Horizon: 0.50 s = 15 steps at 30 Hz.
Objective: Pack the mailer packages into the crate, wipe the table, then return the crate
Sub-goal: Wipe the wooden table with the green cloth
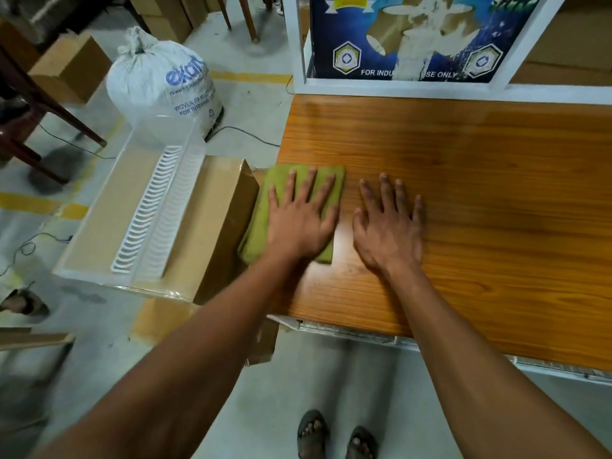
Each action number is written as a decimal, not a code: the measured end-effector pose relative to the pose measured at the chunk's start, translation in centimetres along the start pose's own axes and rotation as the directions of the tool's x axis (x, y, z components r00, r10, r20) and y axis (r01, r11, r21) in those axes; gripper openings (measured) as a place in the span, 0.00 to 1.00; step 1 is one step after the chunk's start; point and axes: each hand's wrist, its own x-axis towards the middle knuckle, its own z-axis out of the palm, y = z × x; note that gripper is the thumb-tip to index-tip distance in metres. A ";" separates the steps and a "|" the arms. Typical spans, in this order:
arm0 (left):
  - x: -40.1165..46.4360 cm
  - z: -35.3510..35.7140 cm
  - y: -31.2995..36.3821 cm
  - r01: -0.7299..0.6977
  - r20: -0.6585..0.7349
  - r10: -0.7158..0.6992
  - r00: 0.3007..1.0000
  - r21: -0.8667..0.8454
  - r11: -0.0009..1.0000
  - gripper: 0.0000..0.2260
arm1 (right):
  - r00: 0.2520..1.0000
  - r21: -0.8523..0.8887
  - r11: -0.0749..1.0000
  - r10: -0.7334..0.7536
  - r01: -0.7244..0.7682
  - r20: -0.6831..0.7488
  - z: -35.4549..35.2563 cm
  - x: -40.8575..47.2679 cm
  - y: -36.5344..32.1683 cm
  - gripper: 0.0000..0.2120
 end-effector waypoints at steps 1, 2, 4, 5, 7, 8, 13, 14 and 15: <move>2.2 -0.3 0.1 0.024 0.006 -0.024 1.000 0.007 1.000 0.29 | 1.000 -0.002 1.000 -0.002 0.002 0.000 0.0 0.0 0.1 0.30; 3.5 -0.5 0.3 0.048 0.012 -0.048 0.999 0.017 0.999 0.29 | 1.000 -0.004 1.000 -0.008 0.008 0.005 -0.1 -0.1 0.2 0.30; 3.0 -0.5 0.5 0.072 0.014 -0.073 0.997 0.029 0.997 0.30 | 0.999 -0.002 1.000 -0.029 0.029 0.016 -0.5 -0.5 0.5 0.30; 1.4 -0.2 0.6 0.076 0.002 -0.076 0.997 0.018 0.997 0.30 | 0.999 0.001 0.999 -0.041 0.041 0.017 -0.7 -1.0 0.9 0.30; -3.9 0.4 1.1 0.100 -0.020 -0.100 0.995 -0.016 0.995 0.30 | 0.998 0.002 0.998 -0.060 0.060 0.012 -1.2 -2.6 2.0 0.29; -7.0 0.6 1.7 0.114 -0.018 -0.114 0.993 -0.021 0.993 0.29 | 0.998 0.004 0.998 -0.063 0.063 0.012 -1.3 -3.5 2.7 0.29; -15.0 2.4 8.2 0.055 0.043 -0.052 0.998 -0.071 0.996 0.28 | 0.998 -0.019 1.000 -0.022 0.023 0.051 -1.9 -5.1 6.6 0.29; -13.9 2.6 9.0 0.044 0.035 -0.042 0.999 -0.078 0.996 0.28 | 0.999 -0.026 1.000 -0.010 0.012 0.053 -1.9 -4.6 7.5 0.29; -12.0 2.8 9.5 0.032 0.022 -0.030 0.999 -0.075 0.997 0.28 | 0.999 -0.034 0.999 0.004 -0.003 0.051 -1.9 -4.0 8.3 0.29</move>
